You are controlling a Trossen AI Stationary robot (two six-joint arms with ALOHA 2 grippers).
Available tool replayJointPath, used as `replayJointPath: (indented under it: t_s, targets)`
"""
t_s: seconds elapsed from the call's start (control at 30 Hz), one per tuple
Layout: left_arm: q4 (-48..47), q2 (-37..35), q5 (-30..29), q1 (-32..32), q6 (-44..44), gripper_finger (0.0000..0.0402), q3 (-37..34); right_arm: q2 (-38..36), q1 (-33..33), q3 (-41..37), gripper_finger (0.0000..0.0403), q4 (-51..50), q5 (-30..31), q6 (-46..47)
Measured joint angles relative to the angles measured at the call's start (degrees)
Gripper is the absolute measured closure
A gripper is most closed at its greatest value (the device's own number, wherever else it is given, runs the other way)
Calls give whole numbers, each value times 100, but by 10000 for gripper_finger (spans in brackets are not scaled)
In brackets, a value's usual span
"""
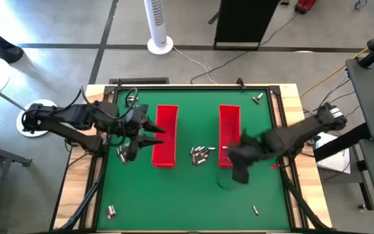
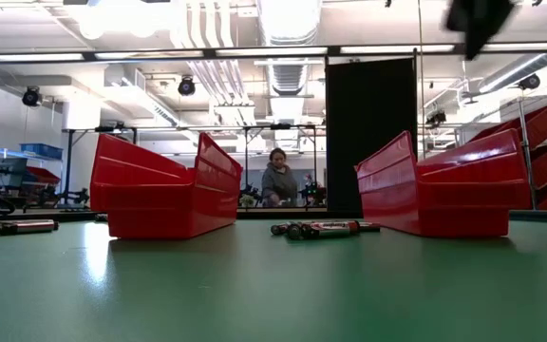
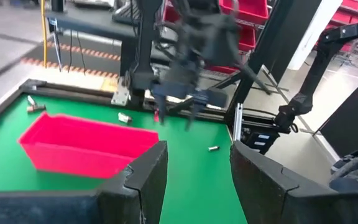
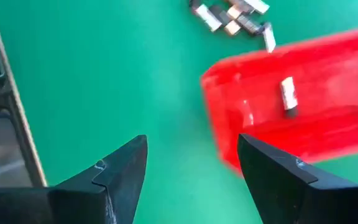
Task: Sort batteries
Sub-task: Put the silver battery into the right red bin
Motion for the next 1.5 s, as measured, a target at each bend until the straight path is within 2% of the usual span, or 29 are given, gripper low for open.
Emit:
replayJointPath:
  t_s: [0.17, 0.33, 0.43, 0.53, 0.6, 0.7, 0.83, 1.1, 1.33, 1.5]
  targets:
    - [324, 140, 0, 7, 223, 246, 0, 51, 1417, -547, 182, 225, 904, 1640]
    - [521, 231, 46, 7, 283, 246, 2, 395, 2612, -986, 188, 663, 1044, 3675]
    - [612, 294, 46, 7, 281, 246, 2, 709, 3274, -1140, 186, 974, 1382, 4831]
    - [736, 397, 44, 7, 317, 246, 2, 1142, 3787, -1186, 187, 1150, 1720, 5611]
    - [786, 488, 42, 7, 323, 246, 2, 1465, 4017, -1144, 188, 1211, 1831, 5807]
    - [775, 625, 42, 7, 321, 246, 2, 2059, 4184, -910, 188, 1275, 1832, 5824]
    - [759, 764, 23, 12, 186, 246, 2, 2721, 4236, -538, 188, 1257, 1660, 6543]
    - [806, 1021, 7, 28, -193, 246, 3, 3412, 4500, 93, 192, 877, 1723, 7887]
    - [813, 1269, 10, 21, -466, 246, 4, 3742, 4531, 162, 209, 826, 1921, 7837]
    - [873, 1285, 57, -2, -582, 246, 4, 3909, 4533, 118, 242, 864, 2072, 7610]
